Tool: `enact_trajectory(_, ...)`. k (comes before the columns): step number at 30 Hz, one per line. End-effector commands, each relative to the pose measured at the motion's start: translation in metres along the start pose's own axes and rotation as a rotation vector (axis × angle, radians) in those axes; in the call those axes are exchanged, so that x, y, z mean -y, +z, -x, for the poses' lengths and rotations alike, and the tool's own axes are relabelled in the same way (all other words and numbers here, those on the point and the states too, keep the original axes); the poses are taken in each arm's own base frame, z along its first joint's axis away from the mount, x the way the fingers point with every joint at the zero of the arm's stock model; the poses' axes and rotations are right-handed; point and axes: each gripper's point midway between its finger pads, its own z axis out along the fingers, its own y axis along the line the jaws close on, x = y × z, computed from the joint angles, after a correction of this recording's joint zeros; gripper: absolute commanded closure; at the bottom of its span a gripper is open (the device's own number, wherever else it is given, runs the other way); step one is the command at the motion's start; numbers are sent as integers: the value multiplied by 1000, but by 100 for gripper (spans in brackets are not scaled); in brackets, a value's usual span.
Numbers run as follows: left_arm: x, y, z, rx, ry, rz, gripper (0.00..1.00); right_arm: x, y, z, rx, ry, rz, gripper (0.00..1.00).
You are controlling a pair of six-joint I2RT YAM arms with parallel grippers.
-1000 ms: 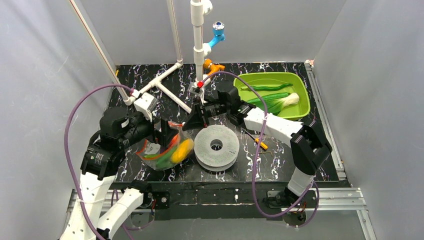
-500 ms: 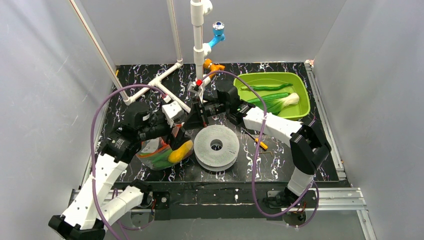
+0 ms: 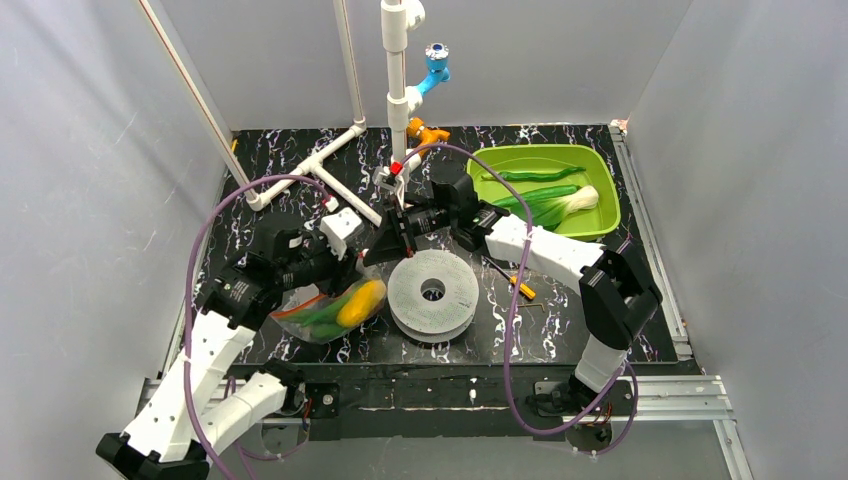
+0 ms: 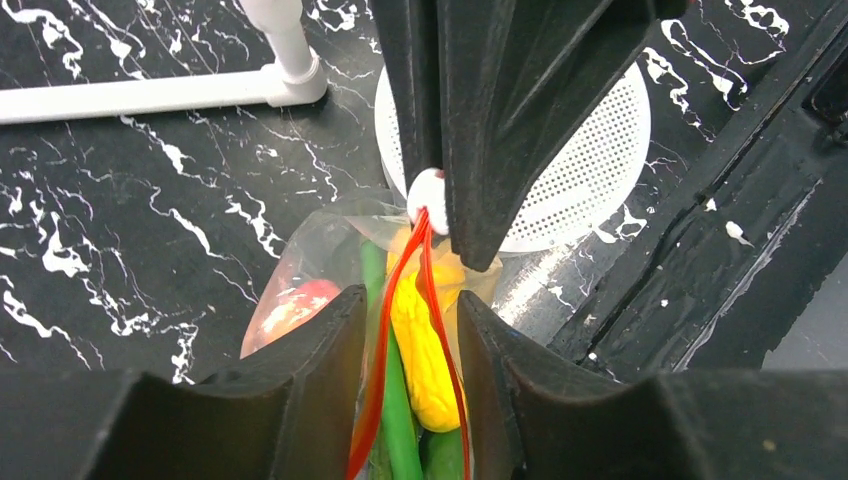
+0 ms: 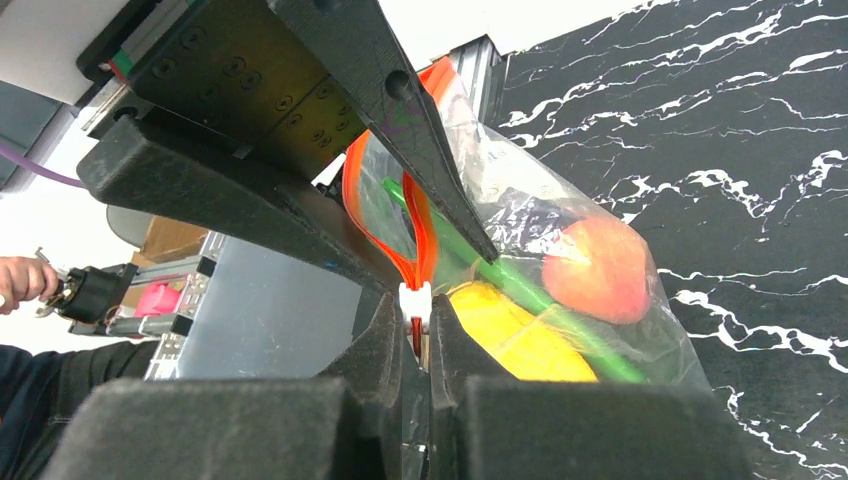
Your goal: Place the food in the zip-top bag and seal the zipper
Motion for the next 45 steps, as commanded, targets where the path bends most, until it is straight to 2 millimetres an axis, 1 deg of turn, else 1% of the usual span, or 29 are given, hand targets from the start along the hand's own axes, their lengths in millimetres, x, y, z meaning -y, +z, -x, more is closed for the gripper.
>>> enact_trajectory(1, 2, -6, -23, -71, -77, 32, 67, -27, -7, 28, 38, -100, 39, 99)
enact_trajectory(3, 4, -7, -24, -70, -86, 30, 79, -29, -8, 28, 34, -107, 38, 99)
enact_trajectory(4, 4, -8, -24, -70, -95, 35, 87, -29, -9, 27, 34, -112, 38, 98)
enact_trajectory(5, 3, -8, -24, -69, -103, 40, 94, -29, -9, 26, 34, -117, 34, 93)
enact_trajectory(6, 3, -9, -24, -67, -110, 44, 99, -27, -9, 26, 38, -122, 22, 83)
enact_trajectory(8, 5, -9, -23, -55, -125, 41, 100, -22, -11, 26, 51, -134, -10, 69)
enact_trajectory(9, 7, -9, -22, -42, -130, 34, 100, -21, -11, 25, 58, -143, -19, 59)
enact_trajectory(13, 16, -13, -14, 27, -141, 0, 100, -22, -14, 22, 96, -177, -32, 35)
enact_trajectory(14, 18, -14, -11, 49, -142, -9, 100, -23, -15, 21, 112, -192, -26, 30)
enact_trajectory(15, 22, -16, -7, 74, -144, -23, 100, -25, -16, 19, 126, -209, -13, 28)
enact_trajectory(17, 28, -20, 0, 120, -146, -52, 100, -29, -16, 15, 149, -242, 23, 25)
enact_trajectory(19, 33, -22, 5, 150, -142, -73, 100, -32, -14, 11, 161, -268, 61, 25)
enact_trajectory(23, 35, -22, 9, 162, -146, -89, 100, -30, -12, 6, 190, -310, 87, 25)
enact_trajectory(27, 37, -21, 11, 161, -160, -105, 100, -28, -5, 2, 189, -299, 107, 25)
enact_trajectory(31, 40, -22, 7, 153, -162, -114, 100, -31, 2, 1, 180, -299, 122, 26)
enact_trajectory(34, 39, -23, 3, 147, -160, -105, 100, -32, 6, 3, 161, -301, 135, 30)
enact_trajectory(36, 39, -23, 1, 146, -158, -98, 100, -31, 11, 0, 146, -288, 154, 41)
enact_trajectory(38, 39, -24, -1, 143, -164, -93, 100, -31, 13, -2, 140, -259, 172, 55)
enact_trajectory(39, 39, -23, -2, 139, -168, -97, 100, -32, 13, -1, 141, -249, 184, 59)
enact_trajectory(40, 40, -23, -3, 133, -171, -103, 100, -35, 13, 0, 149, -250, 199, 61)
enact_trajectory(43, 40, -22, -6, 122, -168, -99, 100, -40, 14, 2, 152, -246, 216, 60)
enact_trajectory(44, 39, -22, -7, 121, -167, -93, 100, -40, 15, 3, 146, -243, 215, 64)
enact_trajectory(45, 38, -22, -6, 123, -164, -89, 100, -38, 16, 3, 138, -234, 207, 69)
